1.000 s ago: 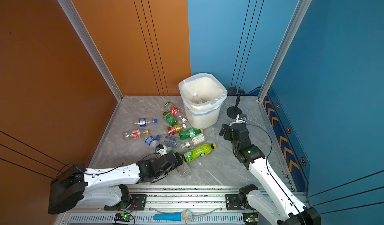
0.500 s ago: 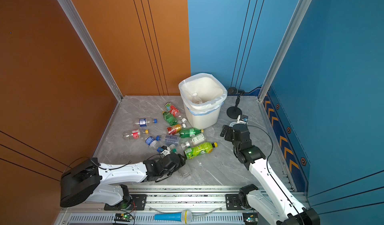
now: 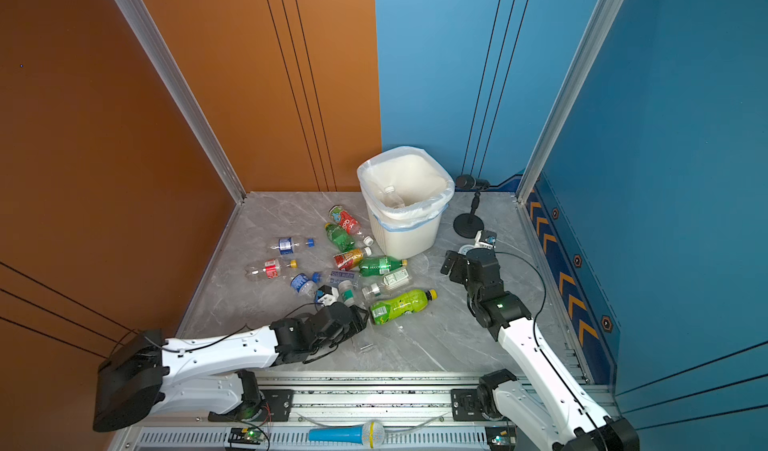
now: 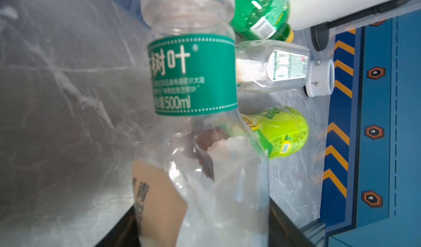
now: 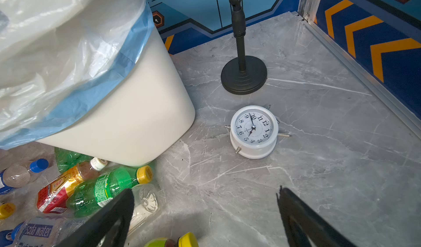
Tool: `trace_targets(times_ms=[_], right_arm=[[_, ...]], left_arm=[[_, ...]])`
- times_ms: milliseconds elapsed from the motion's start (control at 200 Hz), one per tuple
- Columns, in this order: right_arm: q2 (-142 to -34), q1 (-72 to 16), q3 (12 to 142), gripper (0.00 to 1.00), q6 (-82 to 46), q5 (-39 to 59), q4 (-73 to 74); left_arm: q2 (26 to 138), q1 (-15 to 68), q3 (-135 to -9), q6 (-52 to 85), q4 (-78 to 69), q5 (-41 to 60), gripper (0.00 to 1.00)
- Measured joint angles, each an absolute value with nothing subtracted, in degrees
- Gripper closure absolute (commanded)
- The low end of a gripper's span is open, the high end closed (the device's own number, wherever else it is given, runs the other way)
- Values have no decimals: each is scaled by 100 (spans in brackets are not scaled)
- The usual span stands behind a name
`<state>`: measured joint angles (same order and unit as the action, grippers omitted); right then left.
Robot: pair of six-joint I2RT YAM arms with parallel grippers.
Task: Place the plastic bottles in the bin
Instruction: 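Grasp the clear green-labelled water bottle with the left gripper, then lift the green-labelled bottle with the left gripper and drop it into the bin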
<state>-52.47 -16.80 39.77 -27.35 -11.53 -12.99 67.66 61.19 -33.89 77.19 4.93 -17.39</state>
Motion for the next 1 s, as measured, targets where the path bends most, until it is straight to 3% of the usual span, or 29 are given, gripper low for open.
trace_targets(times_ms=[210, 391, 716, 1001], right_arm=[[-5332, -1680, 3977, 1, -2904, -1063, -1271], [-5387, -1680, 3977, 0, -3061, -963, -1234], [-5378, -1680, 3977, 0, -3249, -913, -1236], [-5258, -1680, 3977, 0, -3376, -897, -1245]], left_arm=[[5712, 5627, -3922, 6267, 937, -2075, 33], [5754, 4624, -4939, 4777, 989, -1887, 32], [7349, 3736, -7675, 2547, 969, -1026, 32], [9386, 3465, -9773, 1730, 910, -266, 32]])
